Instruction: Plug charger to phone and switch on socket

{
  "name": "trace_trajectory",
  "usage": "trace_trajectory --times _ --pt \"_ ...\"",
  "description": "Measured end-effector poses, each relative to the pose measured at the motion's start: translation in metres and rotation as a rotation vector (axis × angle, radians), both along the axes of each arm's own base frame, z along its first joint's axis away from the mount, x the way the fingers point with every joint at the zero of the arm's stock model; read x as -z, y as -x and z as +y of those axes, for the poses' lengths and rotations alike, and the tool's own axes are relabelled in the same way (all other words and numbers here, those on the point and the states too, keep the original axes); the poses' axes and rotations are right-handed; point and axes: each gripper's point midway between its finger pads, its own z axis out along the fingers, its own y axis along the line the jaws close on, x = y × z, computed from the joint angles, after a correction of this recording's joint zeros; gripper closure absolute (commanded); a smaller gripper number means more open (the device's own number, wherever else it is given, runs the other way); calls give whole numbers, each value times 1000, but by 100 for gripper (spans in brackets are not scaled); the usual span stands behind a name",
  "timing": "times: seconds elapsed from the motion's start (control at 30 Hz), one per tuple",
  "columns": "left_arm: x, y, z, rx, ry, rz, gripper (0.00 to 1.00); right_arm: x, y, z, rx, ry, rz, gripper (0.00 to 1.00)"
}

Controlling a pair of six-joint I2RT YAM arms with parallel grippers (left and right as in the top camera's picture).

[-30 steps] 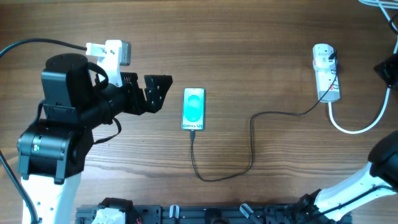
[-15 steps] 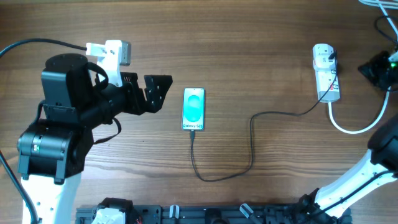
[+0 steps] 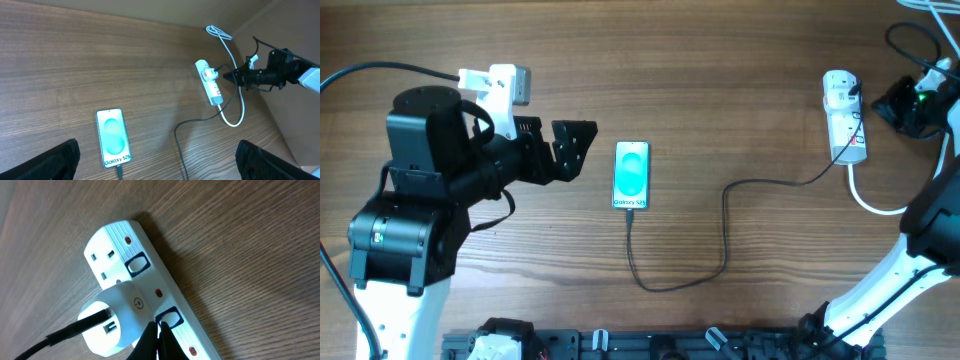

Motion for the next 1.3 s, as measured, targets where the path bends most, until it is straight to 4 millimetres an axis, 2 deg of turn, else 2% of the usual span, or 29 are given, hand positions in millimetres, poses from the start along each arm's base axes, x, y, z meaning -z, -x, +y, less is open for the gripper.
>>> trace_trajectory --times 0.2,0.4,1.0,1.3 --pt "0 0 0 0 0 0 0 7 0 2 -3 -4 13 96" --pt "0 0 0 0 0 0 0 36 5 5 -4 -32 68 96" --pt "0 0 0 0 0 0 0 37 3 10 -44 2 70 96" --pt "0 0 0 0 0 0 0 34 -5 17 -80 194 136 96"
